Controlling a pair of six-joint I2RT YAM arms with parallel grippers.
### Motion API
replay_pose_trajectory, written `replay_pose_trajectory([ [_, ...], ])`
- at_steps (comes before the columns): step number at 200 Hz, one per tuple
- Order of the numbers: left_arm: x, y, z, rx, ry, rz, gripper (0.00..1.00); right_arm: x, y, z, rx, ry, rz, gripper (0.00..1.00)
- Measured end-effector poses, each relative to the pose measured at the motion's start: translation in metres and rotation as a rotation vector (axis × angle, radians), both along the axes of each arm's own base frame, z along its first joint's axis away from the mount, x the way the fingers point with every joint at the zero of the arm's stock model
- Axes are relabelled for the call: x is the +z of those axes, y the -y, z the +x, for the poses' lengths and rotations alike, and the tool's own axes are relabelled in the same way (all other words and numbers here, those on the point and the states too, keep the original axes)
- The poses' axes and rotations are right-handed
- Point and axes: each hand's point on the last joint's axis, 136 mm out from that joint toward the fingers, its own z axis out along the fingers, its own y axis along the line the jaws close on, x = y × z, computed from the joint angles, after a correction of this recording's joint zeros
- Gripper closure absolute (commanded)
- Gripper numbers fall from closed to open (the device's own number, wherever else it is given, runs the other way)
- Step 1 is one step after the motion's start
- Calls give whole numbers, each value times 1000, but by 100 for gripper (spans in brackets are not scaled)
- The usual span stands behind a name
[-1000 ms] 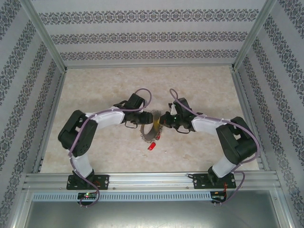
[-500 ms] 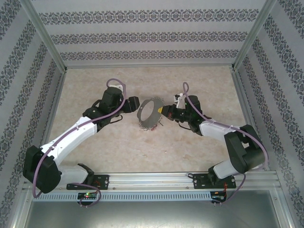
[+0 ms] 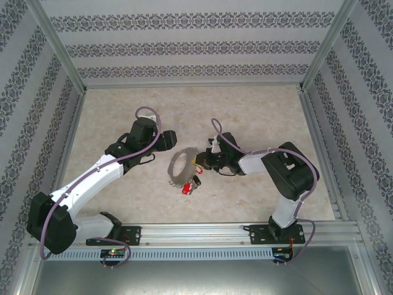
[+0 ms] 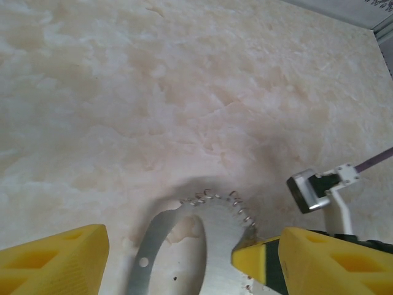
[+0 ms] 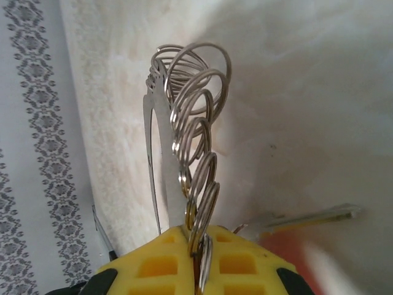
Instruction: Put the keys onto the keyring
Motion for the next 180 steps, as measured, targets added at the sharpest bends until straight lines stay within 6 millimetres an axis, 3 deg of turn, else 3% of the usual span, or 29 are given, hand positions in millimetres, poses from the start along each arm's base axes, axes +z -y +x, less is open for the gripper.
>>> replay_pose_trajectory([
  [38,-2,-3,-2,4,-3,3,26,1,-12,4,12,1,-25,65],
  [70,0,-11,-6,29,12,19,25,16,10,3,-24,48,-131,60],
  [104,8,-35,-13,92,68,59,19,64,64,15,-132,228,-279,57],
  [120,13,-52,-17,138,109,91,10,94,98,21,-204,364,-377,53],
  [144,12,-80,-25,212,156,156,3,133,151,25,-314,608,-548,36],
  [163,-1,-106,-31,267,158,229,1,142,183,20,-346,752,-690,28],
  [180,-20,-129,-36,305,132,302,1,130,210,20,-338,810,-844,24],
])
